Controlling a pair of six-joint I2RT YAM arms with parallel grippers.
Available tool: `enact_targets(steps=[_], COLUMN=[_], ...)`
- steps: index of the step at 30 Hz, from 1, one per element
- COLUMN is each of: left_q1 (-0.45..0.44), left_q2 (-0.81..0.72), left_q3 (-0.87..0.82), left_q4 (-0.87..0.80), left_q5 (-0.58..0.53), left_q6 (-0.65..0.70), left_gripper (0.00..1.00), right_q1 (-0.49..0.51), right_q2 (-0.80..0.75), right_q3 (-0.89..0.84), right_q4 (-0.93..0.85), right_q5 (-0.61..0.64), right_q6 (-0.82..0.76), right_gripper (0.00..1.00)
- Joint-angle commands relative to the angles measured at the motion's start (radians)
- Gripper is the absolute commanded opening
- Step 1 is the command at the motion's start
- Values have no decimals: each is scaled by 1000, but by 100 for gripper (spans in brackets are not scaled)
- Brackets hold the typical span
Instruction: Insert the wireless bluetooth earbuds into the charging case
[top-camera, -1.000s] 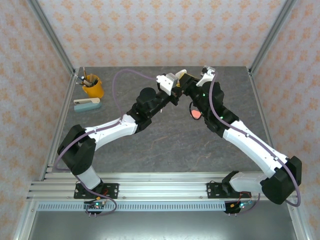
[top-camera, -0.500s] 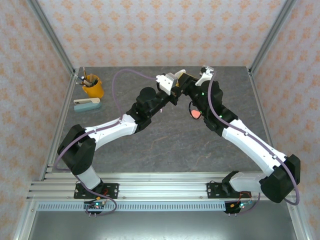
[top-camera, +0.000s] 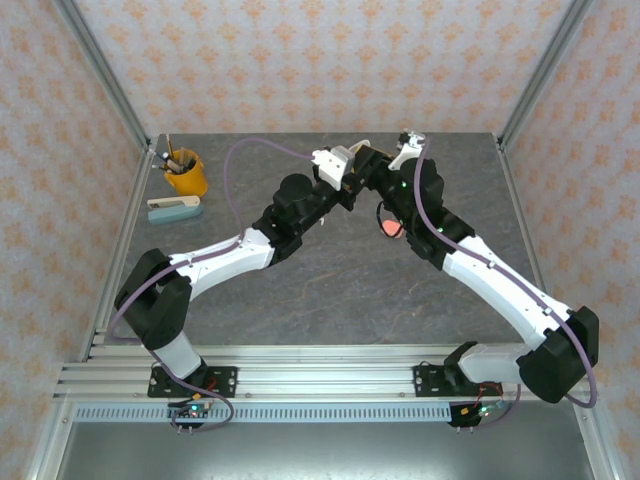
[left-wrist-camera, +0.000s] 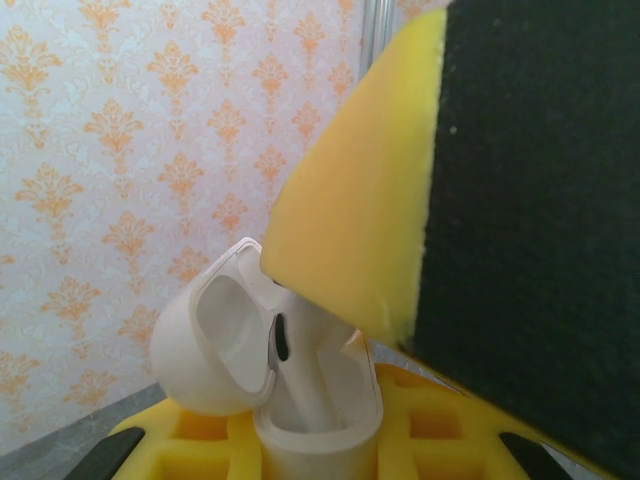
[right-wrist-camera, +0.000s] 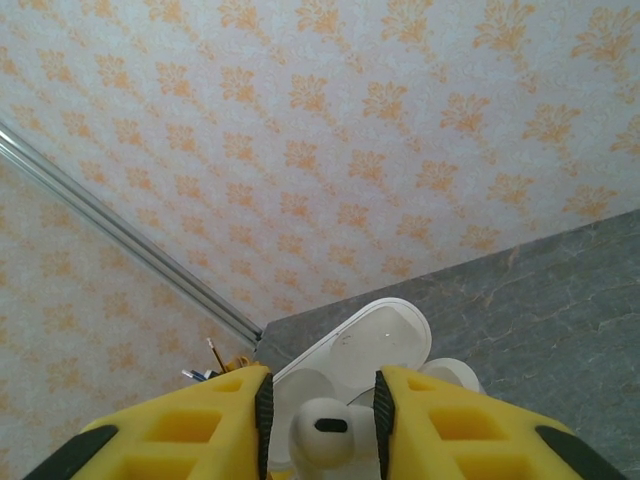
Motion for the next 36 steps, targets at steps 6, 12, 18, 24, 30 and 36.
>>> enact_targets(steps=[6, 12, 18, 24, 30, 36], left_q1=[-12, -12, -11, 3, 57, 130], left_q2=[-57, -61, -80, -145, -286, -469], left_q3=[32, 24, -11, -91, -213, -345], left_q4=[84, 85, 92, 76, 16, -54], left_q5=[34, 33, 16, -1, -5, -22], left_q6=[9, 9, 27, 62, 82, 97], left_gripper=[0, 0, 0, 0, 0, 0], right_q1=[-19, -20, -45, -66, -68, -68], right_q2=[24, 23, -38, -121, -148, 18], right_q3=[45, 56, 73, 118, 128, 214], right_q4=[-44, -45, -70, -206, -386, -601], right_q5=[-17, -12, -31, -9, 48, -27], right_q6=[25, 30, 56, 48, 39, 47], right_gripper=[41, 45, 55, 62, 66, 68])
